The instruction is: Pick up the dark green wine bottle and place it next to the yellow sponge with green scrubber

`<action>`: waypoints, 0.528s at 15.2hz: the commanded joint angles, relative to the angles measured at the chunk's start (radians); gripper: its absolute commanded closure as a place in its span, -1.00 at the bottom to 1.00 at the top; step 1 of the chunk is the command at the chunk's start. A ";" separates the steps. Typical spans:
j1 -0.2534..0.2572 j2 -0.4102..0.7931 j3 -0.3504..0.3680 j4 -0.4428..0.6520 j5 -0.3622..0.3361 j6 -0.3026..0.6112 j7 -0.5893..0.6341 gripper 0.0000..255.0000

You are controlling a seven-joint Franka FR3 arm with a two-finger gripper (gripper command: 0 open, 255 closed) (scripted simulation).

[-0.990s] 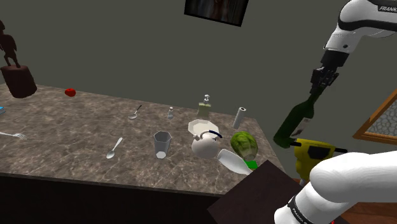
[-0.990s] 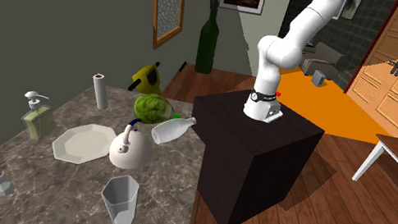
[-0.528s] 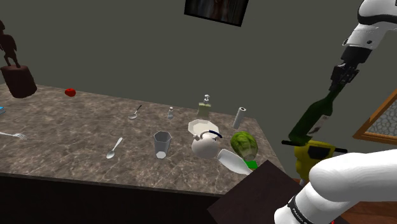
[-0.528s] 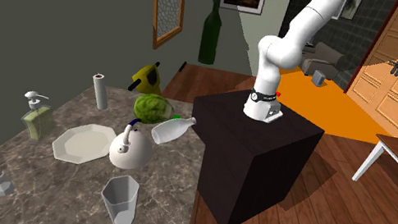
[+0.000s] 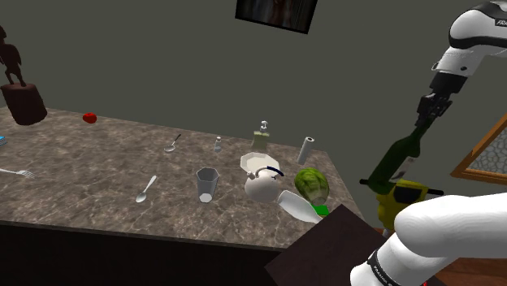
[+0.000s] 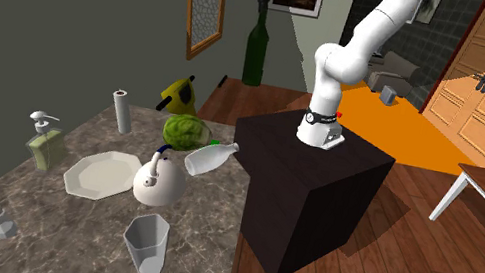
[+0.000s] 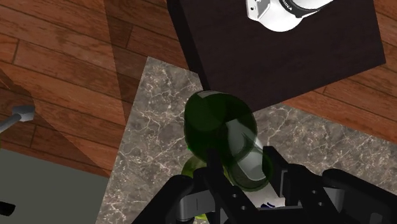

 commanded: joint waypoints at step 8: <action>-0.011 -0.028 -0.020 -0.137 -0.020 0.111 0.012 1.00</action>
